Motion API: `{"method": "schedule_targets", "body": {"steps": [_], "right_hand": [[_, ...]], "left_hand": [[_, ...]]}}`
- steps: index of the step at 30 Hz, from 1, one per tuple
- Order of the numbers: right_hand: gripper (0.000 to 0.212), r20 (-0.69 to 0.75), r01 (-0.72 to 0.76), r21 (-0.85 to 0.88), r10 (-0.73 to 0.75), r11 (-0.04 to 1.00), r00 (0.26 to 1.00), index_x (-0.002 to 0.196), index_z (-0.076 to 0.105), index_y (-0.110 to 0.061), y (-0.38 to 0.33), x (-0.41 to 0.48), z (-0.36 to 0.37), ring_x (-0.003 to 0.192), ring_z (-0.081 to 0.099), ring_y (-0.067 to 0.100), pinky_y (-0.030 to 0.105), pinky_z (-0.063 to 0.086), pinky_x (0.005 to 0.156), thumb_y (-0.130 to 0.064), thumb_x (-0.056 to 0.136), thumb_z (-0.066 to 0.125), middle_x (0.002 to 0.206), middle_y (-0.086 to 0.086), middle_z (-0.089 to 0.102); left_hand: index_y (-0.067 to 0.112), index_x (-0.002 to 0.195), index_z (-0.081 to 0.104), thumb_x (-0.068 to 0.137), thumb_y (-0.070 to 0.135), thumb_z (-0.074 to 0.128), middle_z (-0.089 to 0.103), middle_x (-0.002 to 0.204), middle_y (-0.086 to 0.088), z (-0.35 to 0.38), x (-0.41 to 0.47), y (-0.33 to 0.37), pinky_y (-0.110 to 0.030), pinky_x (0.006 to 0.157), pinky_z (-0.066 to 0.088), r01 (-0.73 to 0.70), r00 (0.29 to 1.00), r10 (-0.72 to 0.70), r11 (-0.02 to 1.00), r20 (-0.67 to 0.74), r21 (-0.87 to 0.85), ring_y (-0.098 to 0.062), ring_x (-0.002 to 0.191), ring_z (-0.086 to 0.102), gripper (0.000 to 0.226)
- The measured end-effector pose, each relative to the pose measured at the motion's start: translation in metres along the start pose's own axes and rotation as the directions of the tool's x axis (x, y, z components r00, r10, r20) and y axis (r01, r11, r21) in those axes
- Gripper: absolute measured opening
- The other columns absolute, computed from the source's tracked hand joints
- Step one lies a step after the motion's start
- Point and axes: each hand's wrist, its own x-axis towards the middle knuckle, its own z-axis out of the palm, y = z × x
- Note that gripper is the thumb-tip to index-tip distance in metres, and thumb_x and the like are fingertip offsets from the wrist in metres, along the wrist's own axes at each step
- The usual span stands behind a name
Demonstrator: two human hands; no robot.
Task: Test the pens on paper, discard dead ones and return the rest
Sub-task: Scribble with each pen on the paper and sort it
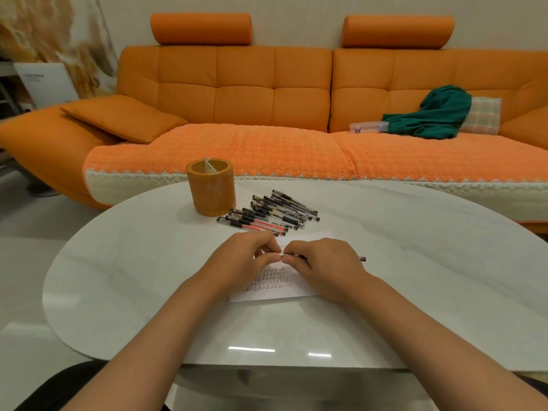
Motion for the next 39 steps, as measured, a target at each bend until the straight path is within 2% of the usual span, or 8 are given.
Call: {"method": "schedule_targets", "body": {"steps": [6, 10, 14, 20, 25, 27, 29, 39], "right_hand": [[0.036, 0.080, -0.070, 0.083, 0.063, 0.994, 0.995, 0.131, 0.051, -0.037, -0.003, -0.001, -0.005, 0.097, 0.061, 0.014, 0.030, 0.039, 0.070, -0.051, 0.100, 0.041, 0.104, -0.009, 0.069], [0.024, 0.083, -0.097, 0.296, 0.076, 0.950, 0.994, 0.116, 0.041, -0.034, 0.003, -0.006, -0.012, 0.072, 0.052, 0.014, 0.039, 0.045, 0.068, -0.017, 0.100, 0.039, 0.087, -0.005, 0.059], [0.034, 0.040, -0.086, 0.405, 0.076, 0.910, 0.996, 0.088, 0.056, -0.034, 0.009, -0.002, -0.015, 0.076, 0.050, 0.002, 0.027, 0.037, 0.070, -0.005, 0.097, 0.043, 0.093, -0.010, 0.056], [0.057, 0.157, -0.201, 0.681, 0.127, 0.704, 0.979, 0.110, 0.070, -0.030, 0.008, -0.001, -0.020, 0.082, 0.063, 0.010, 0.018, 0.048, 0.069, 0.011, 0.091, 0.035, 0.101, -0.006, 0.064], [0.031, 0.160, -0.155, 0.723, 0.056, 0.673, 0.986, 0.114, 0.066, -0.028, 0.006, -0.008, -0.019, 0.078, 0.058, 0.002, 0.014, 0.045, 0.071, -0.005, 0.095, 0.058, 0.091, -0.009, 0.061], [0.013, 0.176, -0.195, 0.801, 0.089, 0.566, 0.980, 0.105, 0.071, -0.018, 0.001, -0.011, -0.018, 0.067, 0.058, 0.006, 0.013, 0.043, 0.059, -0.017, 0.097, 0.060, 0.078, -0.007, 0.061], [0.020, 0.246, -0.282, 0.845, 0.138, 0.454, 0.960, 0.097, 0.072, -0.012, -0.001, -0.011, -0.016, 0.058, 0.057, 0.016, 0.017, 0.038, 0.046, -0.014, 0.098, 0.053, 0.073, 0.004, 0.062], [0.007, 0.293, -0.323, 0.776, 0.144, 0.542, 0.945, 0.075, 0.063, 0.001, -0.002, -0.016, -0.010, 0.045, 0.054, 0.020, 0.026, 0.042, 0.047, 0.005, 0.081, 0.063, 0.053, 0.013, 0.061]], "left_hand": [[0.036, 0.096, 0.066, 0.093, 0.038, 0.067, 0.064, 0.089, 0.021, -0.008, 0.000, 0.000, -0.028, 0.072, 0.054, 0.036, 0.999, -0.037, 0.992, 0.009, 0.125, -0.003, 0.083, 0.060, 0.003], [0.036, 0.093, 0.061, 0.091, 0.037, 0.067, 0.060, 0.093, 0.020, -0.012, -0.001, -0.005, -0.018, 0.064, 0.043, 0.091, 0.995, -0.098, 0.968, 0.018, 0.235, -0.002, 0.083, 0.056, 0.006], [0.035, 0.098, 0.060, 0.089, 0.036, 0.066, 0.058, 0.103, 0.018, -0.010, -0.001, -0.007, -0.024, 0.078, 0.050, 0.091, 0.993, -0.108, 0.956, 0.048, 0.278, -0.004, 0.094, 0.053, 0.011], [0.038, 0.121, 0.058, 0.091, 0.049, 0.064, 0.054, 0.113, 0.017, 0.001, -0.001, -0.003, -0.027, 0.091, 0.046, 0.047, 0.994, -0.068, 0.971, 0.080, 0.236, -0.004, 0.109, 0.045, 0.033], [0.042, 0.126, 0.056, 0.087, 0.062, 0.062, 0.048, 0.116, 0.014, 0.006, 0.000, -0.005, -0.033, 0.097, 0.043, 0.056, 0.988, -0.092, 0.961, 0.122, 0.272, -0.009, 0.114, 0.041, 0.045], [0.043, 0.127, 0.056, 0.086, 0.062, 0.062, 0.047, 0.118, 0.013, 0.006, 0.000, -0.005, -0.034, 0.099, 0.042, 0.060, 0.987, -0.099, 0.959, 0.129, 0.278, -0.011, 0.117, 0.040, 0.046], [0.043, 0.128, 0.055, 0.086, 0.062, 0.062, 0.048, 0.120, 0.012, 0.007, 0.000, -0.004, -0.035, 0.100, 0.041, 0.062, 0.986, -0.103, 0.957, 0.131, 0.284, -0.011, 0.118, 0.039, 0.046], [0.047, 0.123, 0.053, 0.078, 0.071, 0.065, 0.047, 0.123, 0.013, 0.011, 0.005, -0.008, -0.038, 0.103, 0.041, 0.107, 0.980, -0.148, 0.955, 0.131, 0.276, -0.013, 0.121, 0.039, 0.052]]}}
